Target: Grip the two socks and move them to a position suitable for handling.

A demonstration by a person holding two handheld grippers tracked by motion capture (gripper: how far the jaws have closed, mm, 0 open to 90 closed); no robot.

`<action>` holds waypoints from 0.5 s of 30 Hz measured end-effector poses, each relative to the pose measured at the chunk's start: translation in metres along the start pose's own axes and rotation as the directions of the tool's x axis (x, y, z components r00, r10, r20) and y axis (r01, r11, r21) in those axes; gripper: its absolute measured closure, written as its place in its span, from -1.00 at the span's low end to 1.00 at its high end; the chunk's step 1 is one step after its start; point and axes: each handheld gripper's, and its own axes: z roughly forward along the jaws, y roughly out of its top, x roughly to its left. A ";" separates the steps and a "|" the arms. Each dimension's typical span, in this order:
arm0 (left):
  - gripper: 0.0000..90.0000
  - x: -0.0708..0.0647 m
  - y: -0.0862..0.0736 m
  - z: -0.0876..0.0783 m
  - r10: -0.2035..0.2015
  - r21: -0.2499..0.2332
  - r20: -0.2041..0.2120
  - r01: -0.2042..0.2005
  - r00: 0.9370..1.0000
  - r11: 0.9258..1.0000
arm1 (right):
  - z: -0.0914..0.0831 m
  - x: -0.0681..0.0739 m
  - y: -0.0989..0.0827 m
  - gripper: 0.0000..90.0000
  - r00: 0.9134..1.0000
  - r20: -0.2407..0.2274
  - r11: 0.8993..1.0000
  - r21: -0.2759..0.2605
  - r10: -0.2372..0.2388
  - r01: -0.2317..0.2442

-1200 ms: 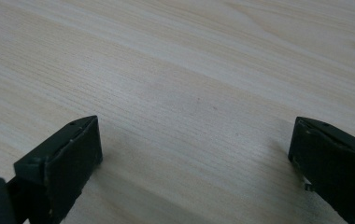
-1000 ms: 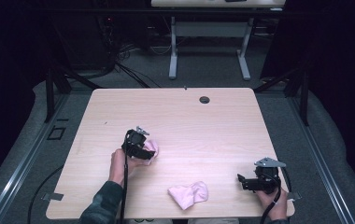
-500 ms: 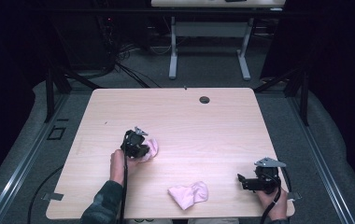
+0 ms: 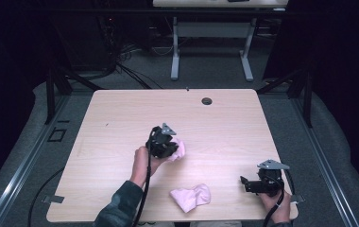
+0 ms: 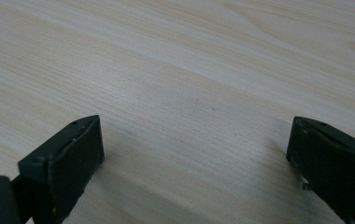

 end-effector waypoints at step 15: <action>0.08 -0.023 0.000 0.059 0.038 0.111 0.129 -0.052 0.991 0.993 | -0.001 0.000 0.000 -0.86 1.000 -0.004 1.000 -0.005 -0.007 0.007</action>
